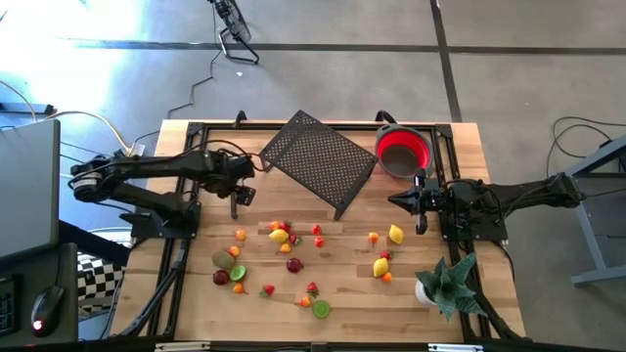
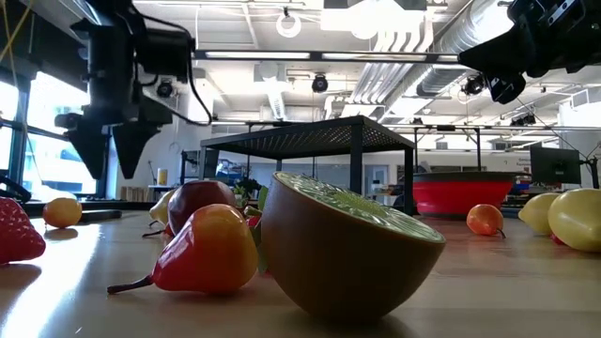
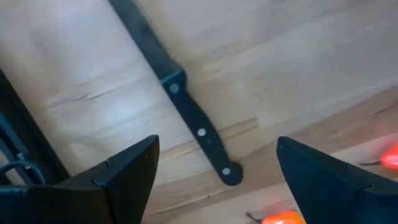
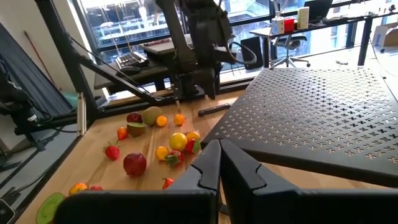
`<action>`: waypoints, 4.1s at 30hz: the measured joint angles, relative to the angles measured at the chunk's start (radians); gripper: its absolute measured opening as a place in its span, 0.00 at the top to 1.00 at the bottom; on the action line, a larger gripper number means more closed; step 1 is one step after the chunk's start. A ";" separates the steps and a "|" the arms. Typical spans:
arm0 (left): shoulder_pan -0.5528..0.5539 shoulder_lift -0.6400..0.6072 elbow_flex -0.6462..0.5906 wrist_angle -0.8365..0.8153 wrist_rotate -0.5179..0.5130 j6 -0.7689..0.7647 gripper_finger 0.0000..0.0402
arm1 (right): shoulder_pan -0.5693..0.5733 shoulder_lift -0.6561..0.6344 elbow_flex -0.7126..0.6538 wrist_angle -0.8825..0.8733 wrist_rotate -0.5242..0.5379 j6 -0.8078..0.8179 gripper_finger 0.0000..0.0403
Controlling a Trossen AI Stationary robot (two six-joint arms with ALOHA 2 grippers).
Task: Pick & Place Fruit
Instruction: Put the knife on the shelf
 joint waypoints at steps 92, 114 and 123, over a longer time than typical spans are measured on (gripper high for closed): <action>0.000 0.111 -0.190 0.259 0.018 -0.132 0.49 | 0.000 0.000 0.000 0.000 0.000 0.000 0.99; -0.001 0.112 -0.190 0.269 0.026 -0.132 0.64 | 0.000 0.000 0.000 0.000 0.000 0.000 0.99; -0.001 0.112 -0.190 0.269 0.026 -0.132 0.74 | 0.000 0.000 0.000 0.000 0.000 0.000 0.99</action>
